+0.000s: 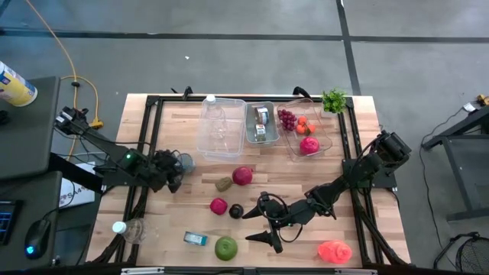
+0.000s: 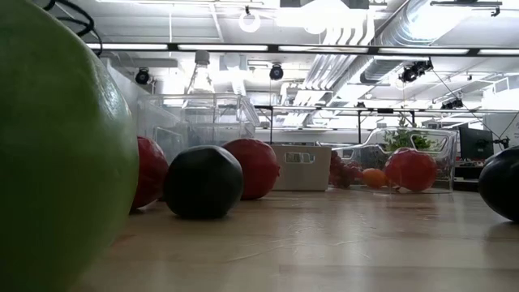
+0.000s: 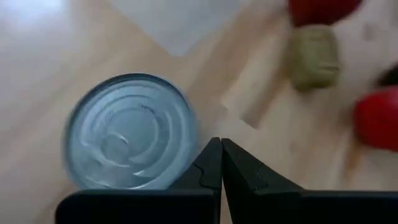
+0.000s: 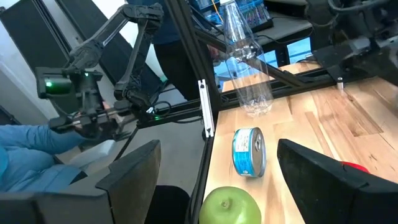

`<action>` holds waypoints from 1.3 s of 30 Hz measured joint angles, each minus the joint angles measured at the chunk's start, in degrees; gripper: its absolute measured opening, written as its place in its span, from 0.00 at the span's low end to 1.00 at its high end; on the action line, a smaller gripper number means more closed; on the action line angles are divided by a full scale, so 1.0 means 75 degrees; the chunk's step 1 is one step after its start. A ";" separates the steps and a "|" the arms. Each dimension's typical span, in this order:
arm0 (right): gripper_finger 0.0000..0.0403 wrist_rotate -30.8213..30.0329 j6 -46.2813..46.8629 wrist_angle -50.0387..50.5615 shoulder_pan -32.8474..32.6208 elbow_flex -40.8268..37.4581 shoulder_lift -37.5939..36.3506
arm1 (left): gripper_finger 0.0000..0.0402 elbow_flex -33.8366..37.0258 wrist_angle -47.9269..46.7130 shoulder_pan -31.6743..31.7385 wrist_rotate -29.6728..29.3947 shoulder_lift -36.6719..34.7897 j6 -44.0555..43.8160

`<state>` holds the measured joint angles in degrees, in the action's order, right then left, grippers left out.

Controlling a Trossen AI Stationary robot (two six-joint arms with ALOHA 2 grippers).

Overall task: Pick & Place Food Item
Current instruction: Put the green canned tuna into the white bin

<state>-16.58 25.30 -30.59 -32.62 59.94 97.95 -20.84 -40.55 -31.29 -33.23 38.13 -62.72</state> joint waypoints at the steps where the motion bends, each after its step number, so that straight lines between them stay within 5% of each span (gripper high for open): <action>1: 0.77 0.0000 0.0007 0.0000 0.0000 0.0000 0.0000 | 0.00 0.0002 -0.0161 0.0040 -0.0101 0.0032 -0.0098; 17: 0.77 0.0003 0.0052 0.0000 0.0000 0.0000 0.0000 | 0.00 0.0006 0.0362 -0.0035 -0.0099 0.2539 -0.0437; 25: 0.77 0.0000 0.0050 0.0006 0.0000 0.0000 0.0000 | 0.00 -0.0216 0.0607 -0.0288 -0.0760 0.2135 0.0248; 32: 0.77 0.0000 0.0052 0.0039 0.0000 0.0003 0.0000 | 0.00 -0.0230 -0.1235 -0.0293 -0.1005 0.1752 -0.1106; 39: 0.77 0.0000 0.0052 0.0050 0.0000 0.0003 0.0000 | 0.00 -0.0213 -0.1309 -0.0664 -0.0790 0.1766 -0.1472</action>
<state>-16.58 25.69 -30.22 -32.62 59.96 97.95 -22.44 -50.37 -36.27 -39.15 51.37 -73.76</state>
